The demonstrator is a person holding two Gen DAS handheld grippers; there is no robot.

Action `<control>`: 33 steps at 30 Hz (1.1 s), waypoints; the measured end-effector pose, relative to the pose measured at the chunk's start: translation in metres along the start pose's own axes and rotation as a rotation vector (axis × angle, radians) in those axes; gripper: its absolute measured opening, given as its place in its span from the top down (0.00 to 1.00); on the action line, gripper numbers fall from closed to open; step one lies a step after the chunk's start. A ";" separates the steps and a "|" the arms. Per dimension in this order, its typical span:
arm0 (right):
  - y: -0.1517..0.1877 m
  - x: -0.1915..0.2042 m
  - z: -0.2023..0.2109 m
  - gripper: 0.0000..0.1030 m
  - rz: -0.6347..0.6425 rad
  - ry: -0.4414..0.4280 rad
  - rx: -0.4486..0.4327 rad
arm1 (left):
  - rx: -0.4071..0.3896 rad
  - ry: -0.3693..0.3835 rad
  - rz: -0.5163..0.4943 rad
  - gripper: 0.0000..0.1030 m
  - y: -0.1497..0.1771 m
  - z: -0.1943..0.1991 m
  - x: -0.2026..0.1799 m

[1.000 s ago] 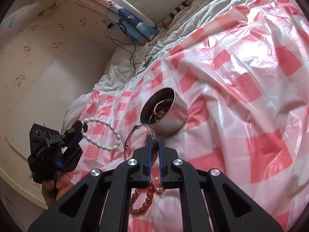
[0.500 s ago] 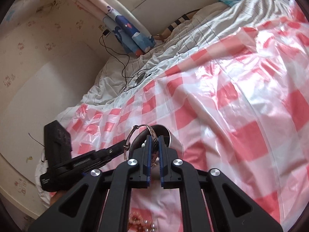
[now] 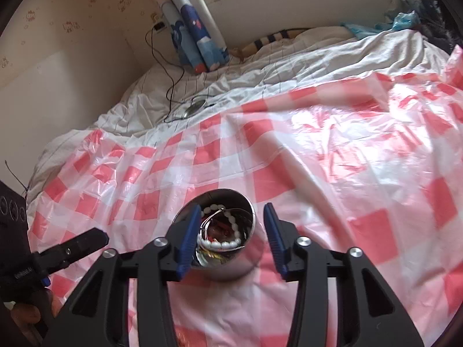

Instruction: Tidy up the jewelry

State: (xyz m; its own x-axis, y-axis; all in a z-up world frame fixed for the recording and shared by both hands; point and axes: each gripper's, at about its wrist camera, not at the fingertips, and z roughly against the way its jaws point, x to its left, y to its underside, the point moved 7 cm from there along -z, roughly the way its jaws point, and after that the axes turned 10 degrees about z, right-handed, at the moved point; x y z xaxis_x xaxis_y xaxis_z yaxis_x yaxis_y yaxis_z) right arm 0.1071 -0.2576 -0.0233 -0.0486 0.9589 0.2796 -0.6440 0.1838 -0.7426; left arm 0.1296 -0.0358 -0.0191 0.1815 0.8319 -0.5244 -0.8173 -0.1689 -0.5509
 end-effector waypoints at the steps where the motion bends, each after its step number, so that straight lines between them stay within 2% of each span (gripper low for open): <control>1: 0.004 -0.004 0.015 0.45 -0.009 0.009 -0.016 | -0.014 -0.017 -0.015 0.36 0.006 0.008 0.000; 2: 0.007 -0.006 0.026 0.44 -0.013 0.014 -0.025 | -0.030 -0.039 -0.027 0.32 0.015 0.017 0.001; 6: 0.026 -0.014 0.080 0.27 0.018 0.101 -0.081 | -0.063 -0.092 -0.098 0.22 0.041 0.041 -0.005; 8: 0.039 -0.015 0.099 0.25 0.059 0.162 -0.087 | -0.091 -0.117 -0.142 0.18 0.050 0.054 -0.009; 10: 0.053 -0.018 0.116 0.24 0.087 0.220 -0.066 | -0.109 -0.112 -0.149 0.15 0.056 0.066 -0.009; 14: 0.063 -0.017 0.138 0.18 0.032 0.236 -0.078 | -0.098 -0.063 -0.075 0.12 0.064 0.077 -0.004; 17: 0.068 -0.010 0.139 0.16 0.007 0.222 -0.082 | -0.072 -0.059 -0.056 0.12 0.067 0.071 -0.002; 23: 0.069 0.010 0.109 0.15 0.128 0.269 -0.022 | -0.044 -0.085 -0.077 0.12 0.071 0.057 0.001; 26: 0.071 0.013 0.103 0.15 0.166 0.285 -0.005 | -0.035 -0.083 -0.047 0.12 0.067 0.053 0.007; 29: 0.072 0.010 0.102 0.15 0.165 0.289 -0.002 | -0.031 -0.053 -0.026 0.12 0.066 0.051 0.006; 33: 0.072 0.004 0.102 0.13 0.145 0.291 0.001 | -0.019 -0.055 -0.049 0.12 0.069 0.046 0.000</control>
State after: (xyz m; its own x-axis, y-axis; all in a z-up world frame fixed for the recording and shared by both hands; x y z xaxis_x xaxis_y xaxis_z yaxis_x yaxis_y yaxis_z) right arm -0.0169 -0.2622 -0.0134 0.0800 0.9967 -0.0148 -0.6472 0.0406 -0.7613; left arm 0.0477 -0.0235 -0.0272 0.1909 0.8669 -0.4604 -0.7975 -0.1365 -0.5877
